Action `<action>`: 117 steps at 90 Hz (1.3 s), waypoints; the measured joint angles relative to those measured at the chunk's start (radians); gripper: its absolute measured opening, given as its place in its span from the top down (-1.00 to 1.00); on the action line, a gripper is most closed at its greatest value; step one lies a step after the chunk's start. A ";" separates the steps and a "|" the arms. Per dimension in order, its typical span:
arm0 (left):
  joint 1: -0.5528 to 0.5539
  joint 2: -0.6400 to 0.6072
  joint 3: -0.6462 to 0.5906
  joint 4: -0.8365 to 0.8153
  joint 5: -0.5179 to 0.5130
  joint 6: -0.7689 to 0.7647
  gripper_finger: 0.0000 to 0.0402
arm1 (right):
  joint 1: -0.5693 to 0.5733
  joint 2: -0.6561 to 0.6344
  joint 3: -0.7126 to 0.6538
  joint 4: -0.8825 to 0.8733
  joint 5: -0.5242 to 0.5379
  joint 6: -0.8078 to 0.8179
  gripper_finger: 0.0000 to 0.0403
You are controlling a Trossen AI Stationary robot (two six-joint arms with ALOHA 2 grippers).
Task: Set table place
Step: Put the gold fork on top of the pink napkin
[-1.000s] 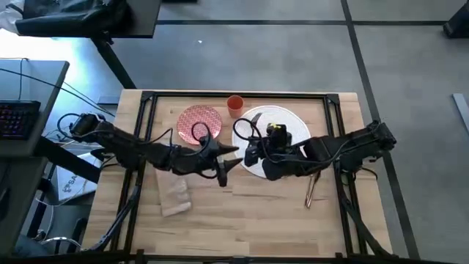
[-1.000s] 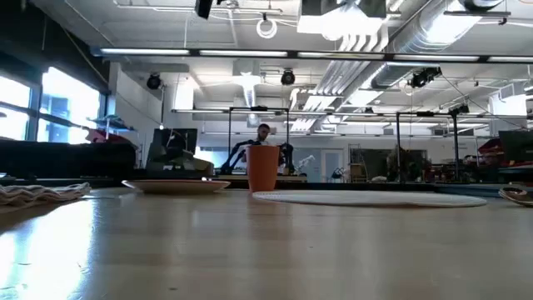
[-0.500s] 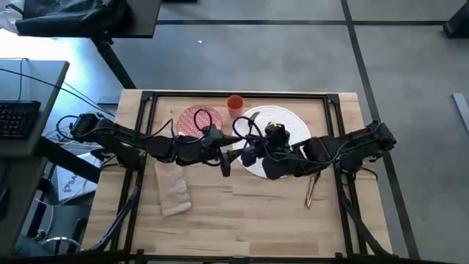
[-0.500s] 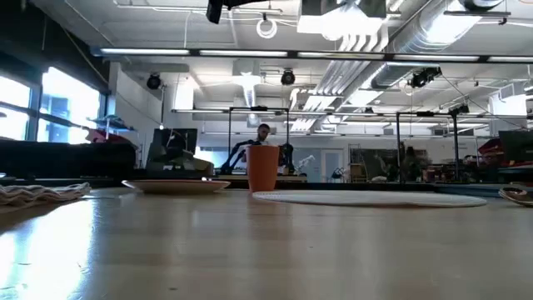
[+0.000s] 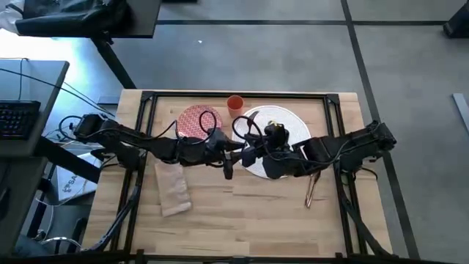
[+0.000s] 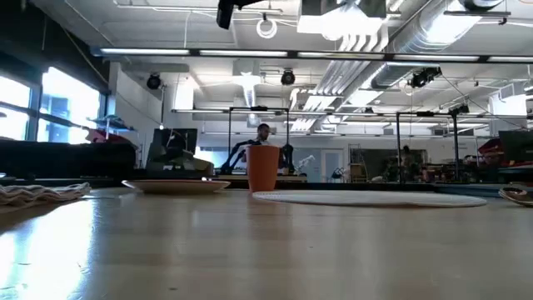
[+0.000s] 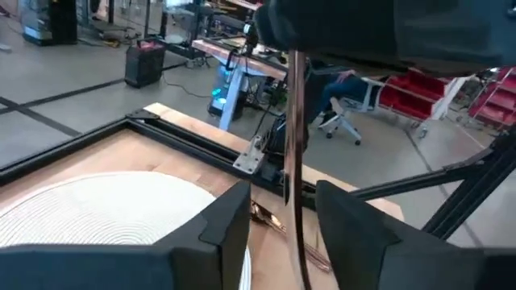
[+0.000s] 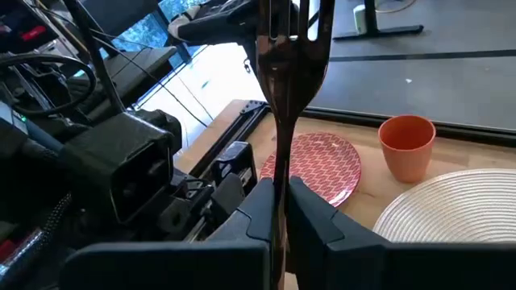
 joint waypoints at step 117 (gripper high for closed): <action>-0.014 -0.114 0.000 -0.248 -0.055 -0.185 1.00 | -0.012 -0.033 0.000 -0.207 -0.209 -0.114 0.11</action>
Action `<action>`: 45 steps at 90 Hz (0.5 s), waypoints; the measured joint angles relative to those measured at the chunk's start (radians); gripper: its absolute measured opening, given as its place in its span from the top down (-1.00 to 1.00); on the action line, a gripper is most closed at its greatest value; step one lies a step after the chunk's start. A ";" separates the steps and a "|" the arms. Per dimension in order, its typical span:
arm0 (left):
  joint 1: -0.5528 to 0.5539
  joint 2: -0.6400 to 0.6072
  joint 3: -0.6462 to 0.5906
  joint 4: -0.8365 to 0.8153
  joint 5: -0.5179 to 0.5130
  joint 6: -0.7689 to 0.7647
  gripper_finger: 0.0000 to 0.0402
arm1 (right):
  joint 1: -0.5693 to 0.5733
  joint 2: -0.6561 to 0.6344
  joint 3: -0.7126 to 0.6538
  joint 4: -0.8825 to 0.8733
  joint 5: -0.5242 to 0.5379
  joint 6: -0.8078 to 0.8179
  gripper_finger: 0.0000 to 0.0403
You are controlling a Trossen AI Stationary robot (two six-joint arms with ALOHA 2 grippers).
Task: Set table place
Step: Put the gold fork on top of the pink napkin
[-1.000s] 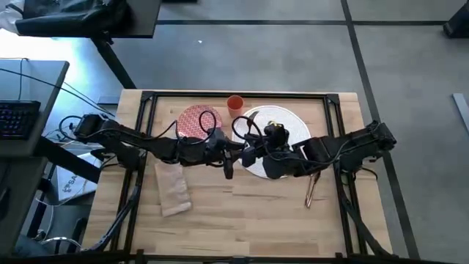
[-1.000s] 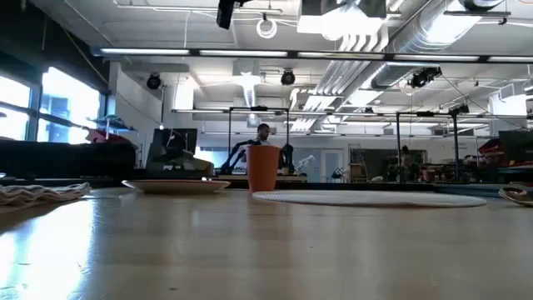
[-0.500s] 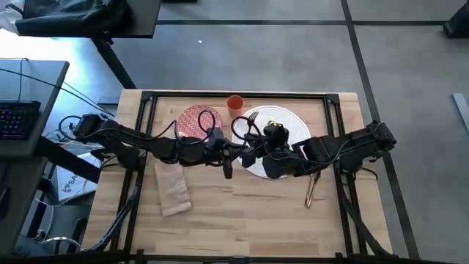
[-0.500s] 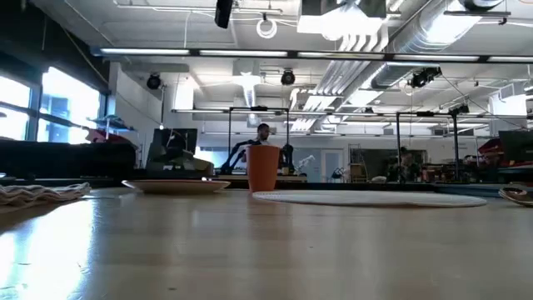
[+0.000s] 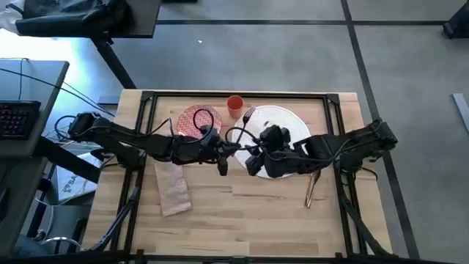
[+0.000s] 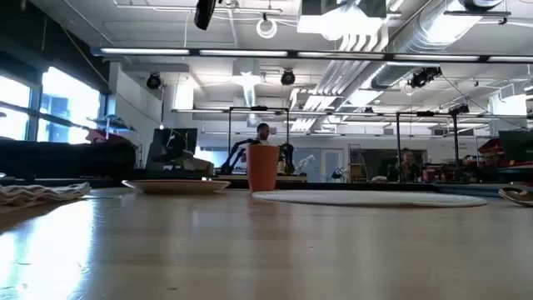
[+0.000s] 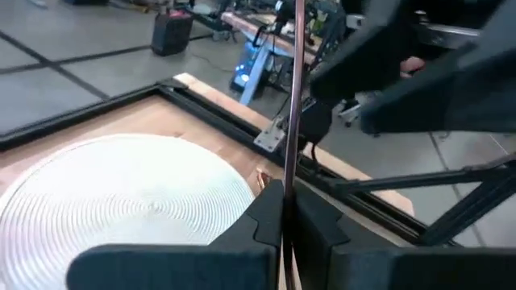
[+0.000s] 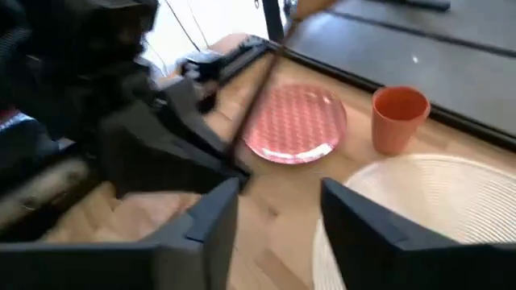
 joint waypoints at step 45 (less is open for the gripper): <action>-0.362 -0.281 -0.289 -0.464 0.068 -0.911 1.00 | 0.015 -0.043 0.000 -0.065 -0.020 0.024 -0.01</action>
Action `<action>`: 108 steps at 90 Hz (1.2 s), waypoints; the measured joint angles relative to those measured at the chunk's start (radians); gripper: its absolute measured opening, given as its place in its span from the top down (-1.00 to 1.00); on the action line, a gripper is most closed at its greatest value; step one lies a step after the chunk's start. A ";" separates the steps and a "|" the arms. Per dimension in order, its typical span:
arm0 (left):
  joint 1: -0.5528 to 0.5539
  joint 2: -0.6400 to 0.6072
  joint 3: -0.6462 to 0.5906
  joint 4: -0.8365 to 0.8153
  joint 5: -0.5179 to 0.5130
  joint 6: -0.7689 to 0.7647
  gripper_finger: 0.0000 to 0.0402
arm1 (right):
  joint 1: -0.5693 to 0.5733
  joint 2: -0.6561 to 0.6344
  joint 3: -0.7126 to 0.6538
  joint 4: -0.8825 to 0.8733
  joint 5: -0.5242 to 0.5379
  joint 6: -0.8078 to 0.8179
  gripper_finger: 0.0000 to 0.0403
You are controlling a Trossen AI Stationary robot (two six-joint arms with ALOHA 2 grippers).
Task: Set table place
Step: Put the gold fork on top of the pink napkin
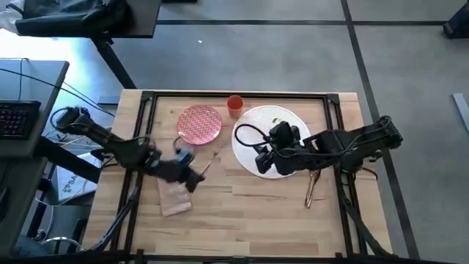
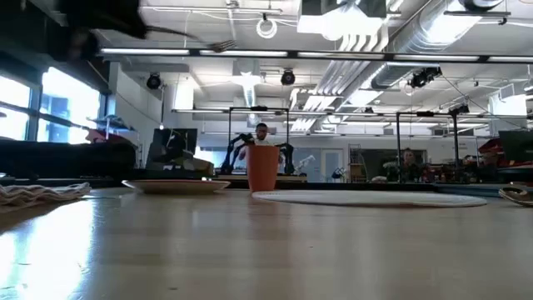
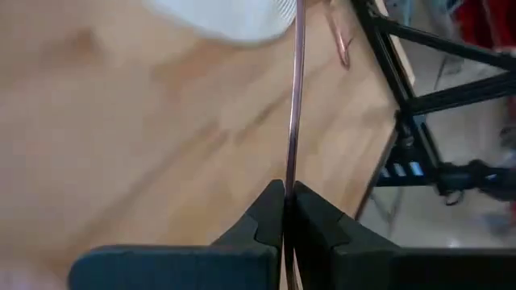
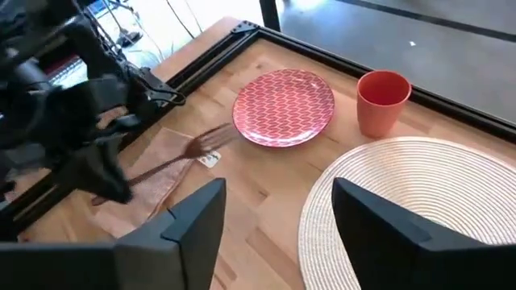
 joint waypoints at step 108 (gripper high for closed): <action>-0.393 0.220 -0.010 -0.561 0.278 -0.703 1.00 | -0.003 0.001 0.000 -0.005 -0.008 0.051 0.01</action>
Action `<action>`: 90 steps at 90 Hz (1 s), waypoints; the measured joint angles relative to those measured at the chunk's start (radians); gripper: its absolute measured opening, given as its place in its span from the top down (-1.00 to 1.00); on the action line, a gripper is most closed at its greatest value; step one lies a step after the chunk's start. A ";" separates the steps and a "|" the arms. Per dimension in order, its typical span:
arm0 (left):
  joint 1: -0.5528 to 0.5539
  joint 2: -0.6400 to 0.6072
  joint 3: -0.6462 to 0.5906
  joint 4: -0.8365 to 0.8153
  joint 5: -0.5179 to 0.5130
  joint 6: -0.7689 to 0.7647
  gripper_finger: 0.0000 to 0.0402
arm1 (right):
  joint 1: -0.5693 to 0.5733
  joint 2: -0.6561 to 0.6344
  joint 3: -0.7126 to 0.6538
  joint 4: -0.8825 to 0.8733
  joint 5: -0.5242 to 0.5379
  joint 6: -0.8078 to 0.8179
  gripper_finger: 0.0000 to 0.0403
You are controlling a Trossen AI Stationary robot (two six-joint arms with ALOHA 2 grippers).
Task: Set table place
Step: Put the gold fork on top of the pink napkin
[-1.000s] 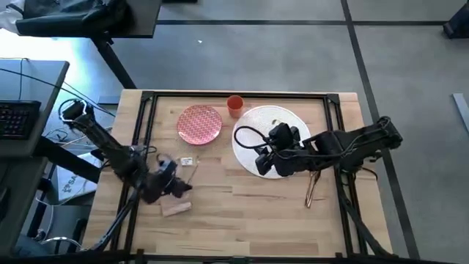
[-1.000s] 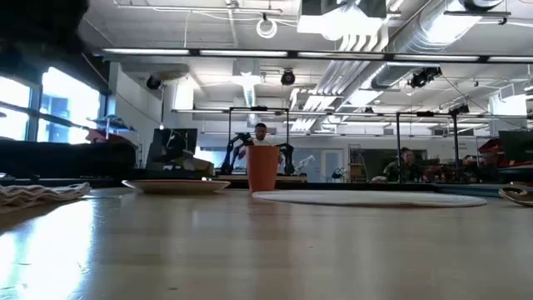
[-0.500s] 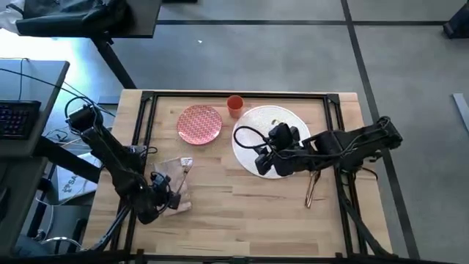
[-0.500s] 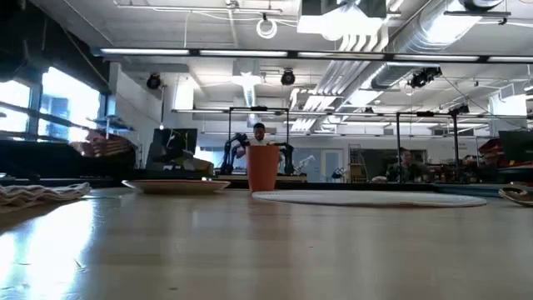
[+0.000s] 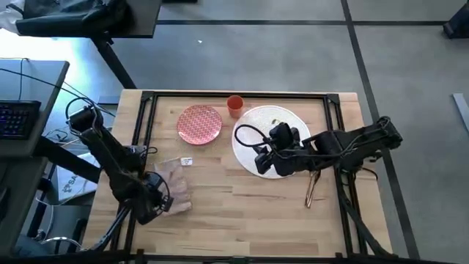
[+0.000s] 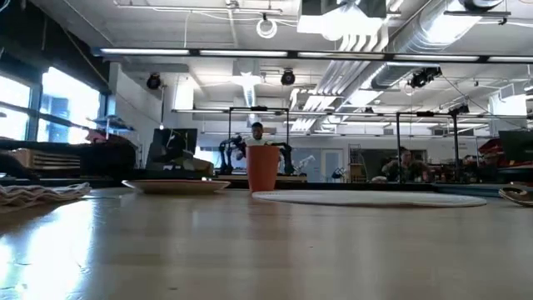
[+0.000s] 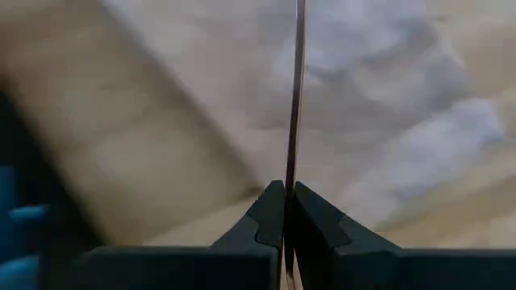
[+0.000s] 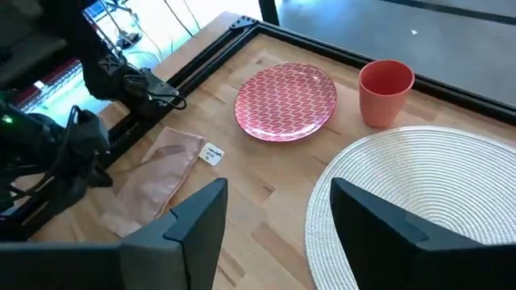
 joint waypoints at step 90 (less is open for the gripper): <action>0.167 0.029 -0.070 0.200 0.048 -0.017 1.00 | -0.006 0.001 0.000 0.000 0.001 -0.002 0.01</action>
